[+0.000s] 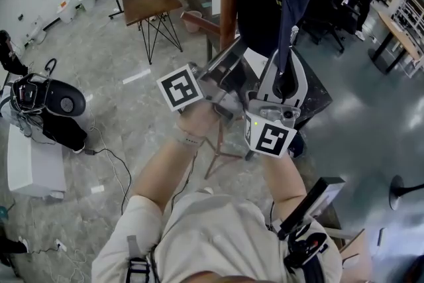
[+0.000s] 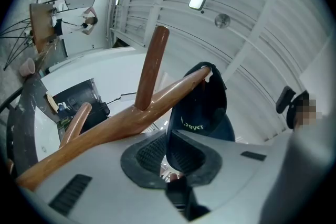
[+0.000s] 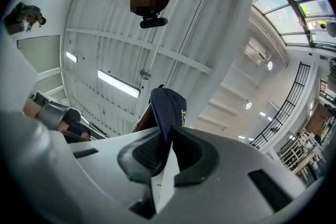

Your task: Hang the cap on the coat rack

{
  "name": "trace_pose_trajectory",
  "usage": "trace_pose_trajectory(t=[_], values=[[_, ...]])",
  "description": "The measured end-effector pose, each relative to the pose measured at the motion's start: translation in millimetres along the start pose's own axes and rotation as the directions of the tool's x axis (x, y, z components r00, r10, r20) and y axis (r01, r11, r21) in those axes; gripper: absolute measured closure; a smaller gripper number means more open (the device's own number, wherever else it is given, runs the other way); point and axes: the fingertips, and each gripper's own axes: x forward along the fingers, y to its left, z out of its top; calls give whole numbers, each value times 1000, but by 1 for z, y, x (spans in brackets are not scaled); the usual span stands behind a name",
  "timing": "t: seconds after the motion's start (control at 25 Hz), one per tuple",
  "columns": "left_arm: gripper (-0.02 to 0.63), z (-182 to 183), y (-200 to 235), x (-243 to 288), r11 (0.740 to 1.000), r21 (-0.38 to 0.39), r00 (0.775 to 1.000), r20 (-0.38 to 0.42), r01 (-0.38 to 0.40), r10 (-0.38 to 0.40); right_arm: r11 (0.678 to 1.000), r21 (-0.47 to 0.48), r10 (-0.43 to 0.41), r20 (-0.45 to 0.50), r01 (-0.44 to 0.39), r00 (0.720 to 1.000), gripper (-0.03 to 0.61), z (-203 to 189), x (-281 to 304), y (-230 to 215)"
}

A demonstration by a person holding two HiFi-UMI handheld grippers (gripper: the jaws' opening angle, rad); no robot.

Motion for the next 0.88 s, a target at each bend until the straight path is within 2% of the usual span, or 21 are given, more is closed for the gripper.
trace_pose_trajectory(t=[0.2, 0.4, 0.56, 0.72, 0.88], values=[[603, 1, 2, -9, 1000, -8, 1000, 8, 28, -27, 1000, -1, 1, -12, -1, 1000, 540, -5, -8, 8], [603, 2, 4, -5, 998, -8, 997, 21, 69, -69, 1000, 7, 2, 67, -3, 998, 539, 6, -1, 6], [604, -4, 8, -9, 997, -20, 997, 25, 76, -76, 1000, 16, 13, -15, -13, 1000, 539, -17, -13, 8], [604, -17, 20, -35, 997, -47, 998, 17, 56, -55, 999, 50, 24, -35, -23, 999, 540, -24, -27, 26], [604, -34, 35, -53, 996, -81, 1000, 12, 29, -28, 995, 99, 33, -150, -19, 988, 540, -53, -55, 37]])
